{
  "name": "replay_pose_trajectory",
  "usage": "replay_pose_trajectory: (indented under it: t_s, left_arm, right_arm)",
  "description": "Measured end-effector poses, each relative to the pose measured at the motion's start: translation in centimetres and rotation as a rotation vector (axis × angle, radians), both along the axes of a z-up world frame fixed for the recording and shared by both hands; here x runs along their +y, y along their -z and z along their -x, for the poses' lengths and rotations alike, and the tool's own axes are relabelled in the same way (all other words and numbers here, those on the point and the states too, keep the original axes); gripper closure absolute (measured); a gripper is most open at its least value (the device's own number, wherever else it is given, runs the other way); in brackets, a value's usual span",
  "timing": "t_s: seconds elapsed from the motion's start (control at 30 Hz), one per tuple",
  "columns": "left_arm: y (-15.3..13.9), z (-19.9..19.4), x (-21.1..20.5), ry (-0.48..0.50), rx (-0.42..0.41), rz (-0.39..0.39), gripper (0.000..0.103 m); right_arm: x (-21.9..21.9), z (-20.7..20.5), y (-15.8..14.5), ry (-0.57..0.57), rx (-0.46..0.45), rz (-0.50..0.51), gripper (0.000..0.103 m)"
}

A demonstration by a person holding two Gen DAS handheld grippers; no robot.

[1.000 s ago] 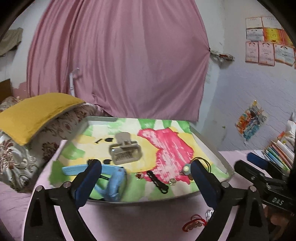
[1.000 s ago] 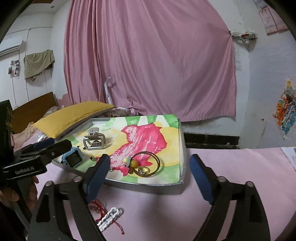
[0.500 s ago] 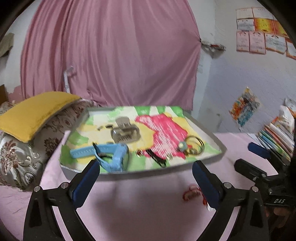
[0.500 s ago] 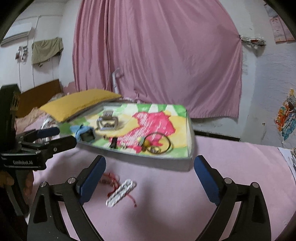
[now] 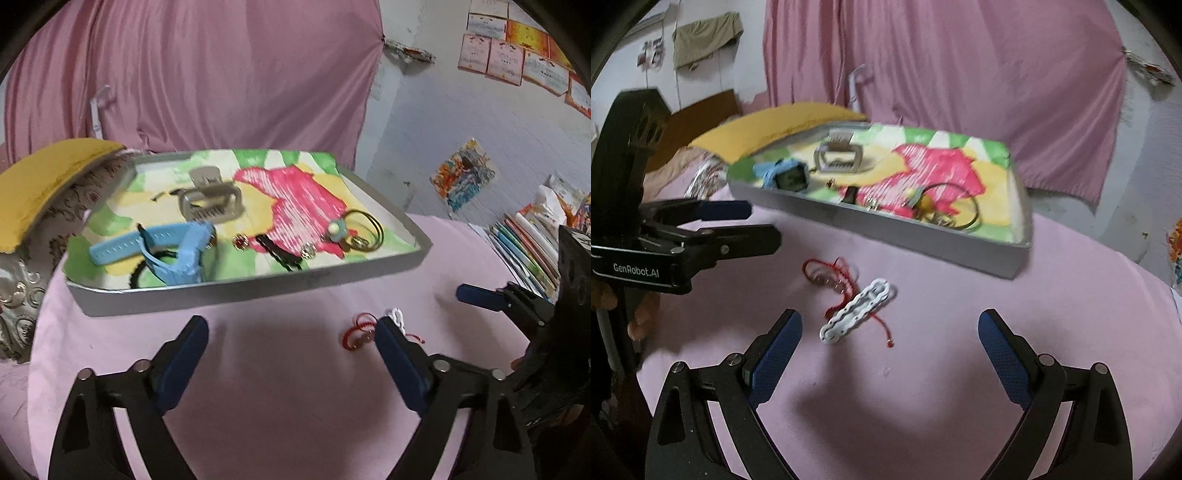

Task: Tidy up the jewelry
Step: 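Open both tools and withdraw them from the tray, then grasp the red string with left tool while right tool grasps the white bead bracelet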

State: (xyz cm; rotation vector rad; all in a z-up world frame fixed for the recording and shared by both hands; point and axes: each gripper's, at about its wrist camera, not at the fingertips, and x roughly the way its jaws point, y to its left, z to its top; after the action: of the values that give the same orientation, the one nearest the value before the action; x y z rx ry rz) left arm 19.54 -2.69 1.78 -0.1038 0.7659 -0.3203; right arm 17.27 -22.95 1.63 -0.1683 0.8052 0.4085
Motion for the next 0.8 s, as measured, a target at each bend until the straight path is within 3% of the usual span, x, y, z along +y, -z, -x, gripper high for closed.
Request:
replay_pose_trajectory:
  t_s: [0.17, 0.6, 0.8]
  left_arm:
    - [0.8, -0.4, -0.8, 0.073, 0.058, -0.009, 0.035]
    - [1.6, -1.8, -3.1, 0.192, 0.11, -0.033, 0.052]
    - [1.6, -1.9, -4.0, 0.229, 0.115, -0.04, 0.078]
  right_arm:
    - [0.8, -0.4, 0.6, -0.019, 0.038, 0.046, 0.009]
    - [0.1, -2.0, 1.1, 0.021, 0.065, 0.089, 0.009]
    - [-0.9, -2.6, 1.1, 0.062, 0.059, 0.098, 0.01]
